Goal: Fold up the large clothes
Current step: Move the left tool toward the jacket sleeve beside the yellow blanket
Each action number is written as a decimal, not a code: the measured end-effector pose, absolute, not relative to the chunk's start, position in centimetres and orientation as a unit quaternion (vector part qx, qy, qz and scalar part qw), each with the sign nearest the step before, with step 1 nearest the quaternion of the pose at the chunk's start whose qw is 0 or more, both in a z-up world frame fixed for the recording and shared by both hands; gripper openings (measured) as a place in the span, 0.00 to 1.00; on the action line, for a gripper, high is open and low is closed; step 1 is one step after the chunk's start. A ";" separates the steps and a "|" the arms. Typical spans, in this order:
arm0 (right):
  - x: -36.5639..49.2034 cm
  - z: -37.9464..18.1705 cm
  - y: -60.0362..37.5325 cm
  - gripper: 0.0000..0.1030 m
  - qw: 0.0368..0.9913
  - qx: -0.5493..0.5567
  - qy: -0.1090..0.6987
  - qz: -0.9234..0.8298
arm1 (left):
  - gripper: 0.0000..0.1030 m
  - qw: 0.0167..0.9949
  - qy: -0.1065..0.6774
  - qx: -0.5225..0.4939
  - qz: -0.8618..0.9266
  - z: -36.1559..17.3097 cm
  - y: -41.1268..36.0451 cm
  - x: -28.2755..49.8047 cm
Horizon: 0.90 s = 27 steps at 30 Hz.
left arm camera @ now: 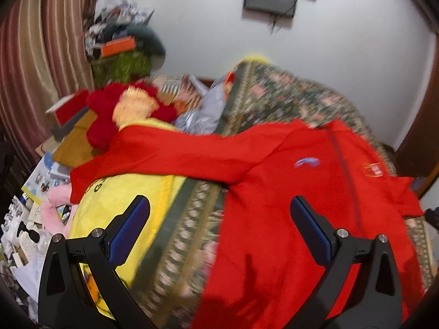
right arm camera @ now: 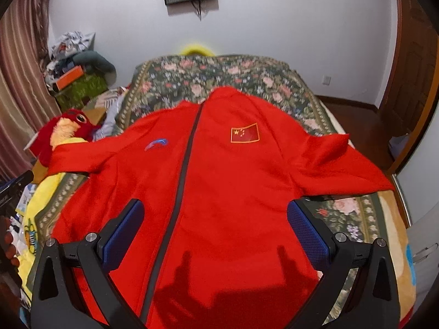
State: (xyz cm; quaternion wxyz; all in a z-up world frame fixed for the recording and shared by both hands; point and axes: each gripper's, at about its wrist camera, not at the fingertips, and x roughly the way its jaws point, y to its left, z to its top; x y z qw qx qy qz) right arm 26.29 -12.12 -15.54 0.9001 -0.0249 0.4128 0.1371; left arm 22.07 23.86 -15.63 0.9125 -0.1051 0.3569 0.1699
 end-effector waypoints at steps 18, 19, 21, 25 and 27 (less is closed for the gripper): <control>37.0 -17.8 -7.6 1.00 0.876 -0.042 0.459 0.146 | 0.94 0.814 0.449 -0.355 0.101 -25.2 38.6 29.4; 37.3 -17.9 -7.5 1.00 0.873 -0.040 0.462 0.148 | 0.94 0.810 0.444 -0.369 0.102 -25.5 39.2 29.6; 37.6 -18.3 -7.4 1.00 0.870 -0.037 0.467 0.151 | 0.93 0.806 0.429 -0.394 0.104 -26.0 40.5 29.9; 37.9 -19.4 -7.4 1.00 0.863 -0.047 0.478 0.154 | 0.90 0.802 0.414 -0.417 0.110 -26.6 42.2 30.9; 38.0 -19.8 -7.6 1.00 0.860 -0.051 0.484 0.155 | 0.83 0.802 0.414 -0.413 0.125 -26.5 42.7 31.4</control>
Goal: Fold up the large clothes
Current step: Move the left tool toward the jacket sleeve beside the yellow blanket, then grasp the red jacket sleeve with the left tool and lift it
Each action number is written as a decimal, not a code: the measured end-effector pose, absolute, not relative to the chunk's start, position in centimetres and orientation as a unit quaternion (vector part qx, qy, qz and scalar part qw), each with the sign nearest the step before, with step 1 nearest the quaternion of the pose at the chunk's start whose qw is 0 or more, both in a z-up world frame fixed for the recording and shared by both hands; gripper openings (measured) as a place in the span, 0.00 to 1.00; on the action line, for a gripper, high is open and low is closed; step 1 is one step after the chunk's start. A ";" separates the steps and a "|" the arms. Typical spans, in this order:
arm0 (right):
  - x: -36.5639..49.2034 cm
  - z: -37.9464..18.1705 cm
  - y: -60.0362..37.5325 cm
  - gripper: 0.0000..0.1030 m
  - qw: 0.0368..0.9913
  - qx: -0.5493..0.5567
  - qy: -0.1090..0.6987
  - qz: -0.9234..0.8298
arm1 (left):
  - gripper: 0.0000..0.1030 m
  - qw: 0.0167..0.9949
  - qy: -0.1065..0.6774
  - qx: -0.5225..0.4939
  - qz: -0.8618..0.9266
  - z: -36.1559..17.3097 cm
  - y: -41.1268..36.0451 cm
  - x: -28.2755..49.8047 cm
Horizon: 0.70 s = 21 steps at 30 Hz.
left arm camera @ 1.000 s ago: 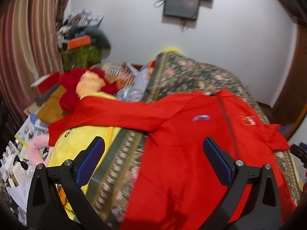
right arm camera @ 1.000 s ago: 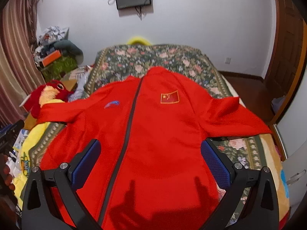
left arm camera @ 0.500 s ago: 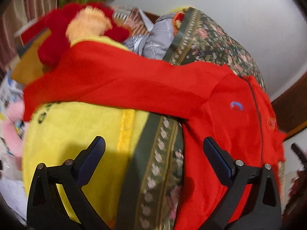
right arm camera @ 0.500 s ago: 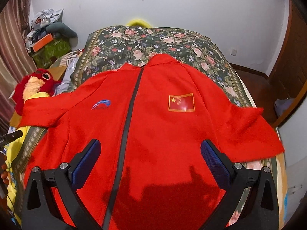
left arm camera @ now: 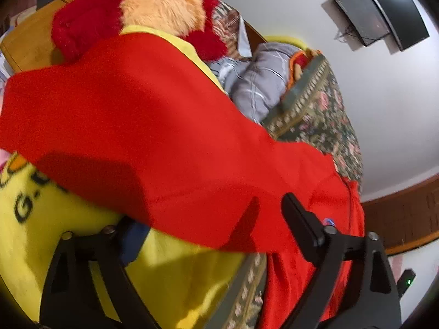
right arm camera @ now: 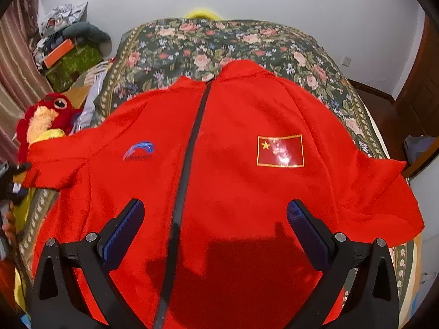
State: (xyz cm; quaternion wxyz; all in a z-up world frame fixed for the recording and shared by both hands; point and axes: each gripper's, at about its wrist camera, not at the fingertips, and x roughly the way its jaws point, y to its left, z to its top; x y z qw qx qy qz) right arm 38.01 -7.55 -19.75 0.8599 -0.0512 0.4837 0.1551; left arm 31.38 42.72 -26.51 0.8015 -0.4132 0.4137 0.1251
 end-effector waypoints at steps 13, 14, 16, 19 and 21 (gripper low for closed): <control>38.9 -17.5 -11.1 1.00 0.867 -0.036 0.471 0.159 | 0.09 0.834 0.423 -0.242 0.259 -22.5 41.7 33.5; 38.9 -17.4 -11.4 1.00 0.867 -0.038 0.470 0.159 | 0.07 0.839 0.416 -0.238 0.258 -21.7 41.4 33.6; 38.9 -17.0 -12.0 1.00 0.869 -0.044 0.466 0.160 | 0.07 0.850 0.401 -0.235 0.250 -19.9 40.6 34.1; 38.8 -16.7 -13.0 1.00 0.871 -0.048 0.461 0.162 | 0.06 0.868 0.384 -0.227 0.218 -17.0 38.7 35.4; 38.7 -16.6 -13.6 1.00 0.873 -0.048 0.457 0.165 | 0.06 0.879 0.376 -0.210 0.203 -15.2 36.8 36.9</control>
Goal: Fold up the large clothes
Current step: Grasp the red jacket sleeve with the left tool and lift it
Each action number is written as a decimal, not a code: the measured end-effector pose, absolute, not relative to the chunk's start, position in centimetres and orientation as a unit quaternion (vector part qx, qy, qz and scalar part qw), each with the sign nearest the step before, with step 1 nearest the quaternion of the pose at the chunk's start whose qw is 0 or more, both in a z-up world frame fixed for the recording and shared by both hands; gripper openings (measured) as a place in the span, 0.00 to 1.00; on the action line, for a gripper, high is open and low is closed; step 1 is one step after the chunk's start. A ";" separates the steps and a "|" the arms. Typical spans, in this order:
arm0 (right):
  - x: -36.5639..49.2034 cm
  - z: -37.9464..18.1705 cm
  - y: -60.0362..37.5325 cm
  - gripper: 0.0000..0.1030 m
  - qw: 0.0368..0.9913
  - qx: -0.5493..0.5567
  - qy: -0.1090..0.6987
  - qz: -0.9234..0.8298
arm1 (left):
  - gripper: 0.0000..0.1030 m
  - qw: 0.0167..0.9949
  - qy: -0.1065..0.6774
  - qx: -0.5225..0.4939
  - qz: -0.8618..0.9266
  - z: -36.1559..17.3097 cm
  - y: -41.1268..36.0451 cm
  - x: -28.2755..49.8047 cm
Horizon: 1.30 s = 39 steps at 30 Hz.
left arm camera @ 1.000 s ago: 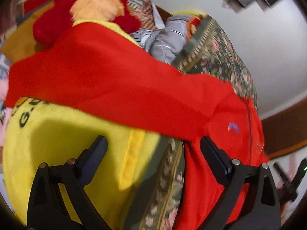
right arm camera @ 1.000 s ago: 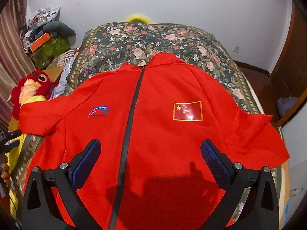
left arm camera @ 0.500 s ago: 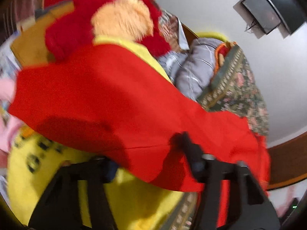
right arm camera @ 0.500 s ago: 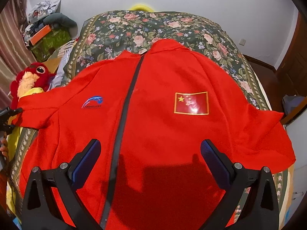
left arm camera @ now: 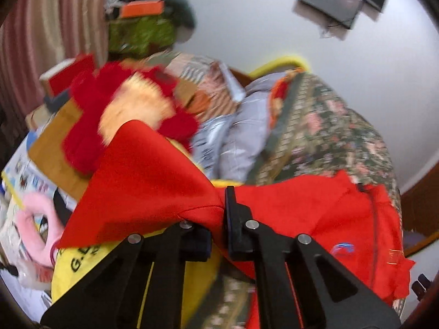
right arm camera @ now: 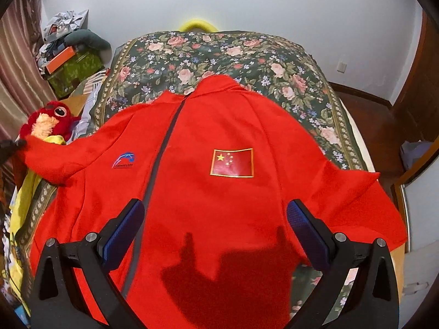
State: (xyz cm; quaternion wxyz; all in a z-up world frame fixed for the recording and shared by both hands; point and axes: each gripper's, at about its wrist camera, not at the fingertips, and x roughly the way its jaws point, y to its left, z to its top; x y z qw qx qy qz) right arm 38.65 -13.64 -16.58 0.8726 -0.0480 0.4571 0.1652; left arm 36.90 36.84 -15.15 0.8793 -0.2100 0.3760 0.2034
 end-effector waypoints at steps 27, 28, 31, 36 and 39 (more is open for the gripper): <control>37.5 -18.5 -20.7 1.00 0.865 0.006 0.470 0.175 | 0.45 0.822 0.563 -0.082 0.002 -27.9 9.2 44.1; 37.6 -18.5 -20.7 1.00 0.865 0.007 0.471 0.174 | 0.46 0.823 0.562 -0.082 0.001 -27.7 9.4 43.7; 37.7 -18.6 -20.3 1.00 0.864 0.010 0.471 0.176 | 0.53 0.825 0.557 -0.095 -0.004 -26.0 10.6 42.7; 37.6 -18.8 -19.2 1.00 0.862 0.008 0.472 0.185 | 0.61 0.844 0.518 -0.139 -0.001 -22.0 15.3 40.7; 37.4 -18.9 -18.2 1.00 0.861 -0.006 0.471 0.189 | 0.61 0.853 0.489 -0.180 0.031 -20.4 19.5 39.4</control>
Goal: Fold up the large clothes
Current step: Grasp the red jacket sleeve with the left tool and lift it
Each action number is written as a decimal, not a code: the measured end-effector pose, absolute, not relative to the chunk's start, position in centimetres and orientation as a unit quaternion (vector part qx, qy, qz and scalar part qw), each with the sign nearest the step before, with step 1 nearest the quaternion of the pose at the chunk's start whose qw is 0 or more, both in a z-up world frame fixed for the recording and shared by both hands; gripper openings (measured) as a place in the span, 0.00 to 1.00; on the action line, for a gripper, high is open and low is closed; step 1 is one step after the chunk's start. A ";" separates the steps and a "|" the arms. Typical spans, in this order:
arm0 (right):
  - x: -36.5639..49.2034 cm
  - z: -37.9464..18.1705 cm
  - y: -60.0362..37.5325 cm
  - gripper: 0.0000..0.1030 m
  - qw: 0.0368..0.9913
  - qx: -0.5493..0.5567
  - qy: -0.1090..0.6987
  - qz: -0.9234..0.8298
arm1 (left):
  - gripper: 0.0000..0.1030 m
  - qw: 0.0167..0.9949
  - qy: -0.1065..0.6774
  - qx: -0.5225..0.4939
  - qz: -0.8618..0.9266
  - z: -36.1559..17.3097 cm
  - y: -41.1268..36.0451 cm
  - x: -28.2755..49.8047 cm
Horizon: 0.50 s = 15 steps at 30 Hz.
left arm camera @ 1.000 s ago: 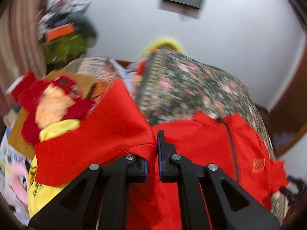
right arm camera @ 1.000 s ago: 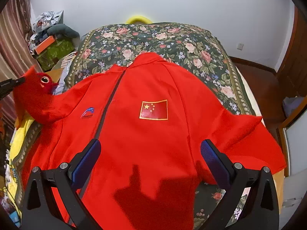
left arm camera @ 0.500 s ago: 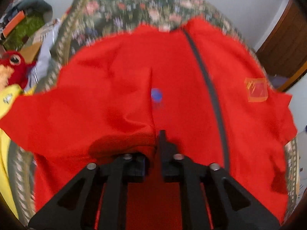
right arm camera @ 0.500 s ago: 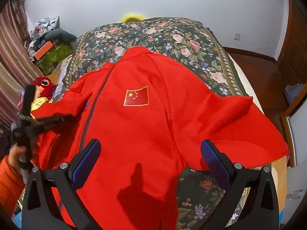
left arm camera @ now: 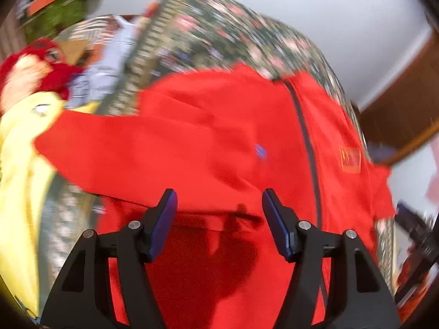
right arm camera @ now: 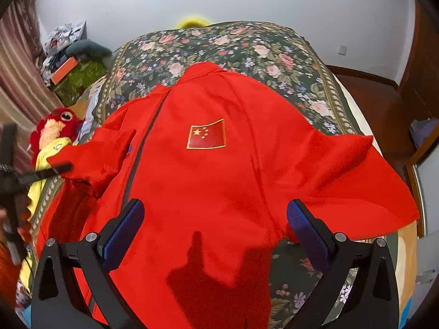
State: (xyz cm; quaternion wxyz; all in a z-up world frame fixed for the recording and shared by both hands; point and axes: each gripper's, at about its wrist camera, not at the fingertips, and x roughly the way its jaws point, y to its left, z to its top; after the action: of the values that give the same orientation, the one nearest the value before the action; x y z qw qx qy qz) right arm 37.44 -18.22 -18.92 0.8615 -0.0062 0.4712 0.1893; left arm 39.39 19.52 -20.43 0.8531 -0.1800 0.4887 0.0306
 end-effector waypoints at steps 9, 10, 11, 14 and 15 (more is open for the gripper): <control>37.5 -19.2 -16.6 1.00 0.859 -0.026 0.472 0.195 | 0.61 0.830 0.461 -0.290 0.122 -21.5 30.9 36.1; 37.6 -19.3 -16.5 1.00 0.858 -0.025 0.474 0.196 | 0.61 0.826 0.460 -0.299 0.129 -21.9 31.7 36.0; 37.7 -19.3 -16.4 1.00 0.857 -0.024 0.476 0.196 | 0.61 0.822 0.458 -0.311 0.133 -22.2 32.6 35.9; 37.7 -19.6 -16.1 1.00 0.856 -0.026 0.480 0.193 | 0.61 0.813 0.459 -0.327 0.145 -23.4 34.5 36.2; 37.7 -19.7 -16.1 1.00 0.855 -0.026 0.481 0.192 | 0.61 0.811 0.460 -0.329 0.151 -23.6 34.9 36.3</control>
State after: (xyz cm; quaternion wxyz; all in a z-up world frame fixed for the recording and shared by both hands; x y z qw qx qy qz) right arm 37.68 -16.07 -19.71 0.8552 -0.0262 0.4806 0.1923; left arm 36.34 34.88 -23.62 0.8109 -0.3289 0.4599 0.1510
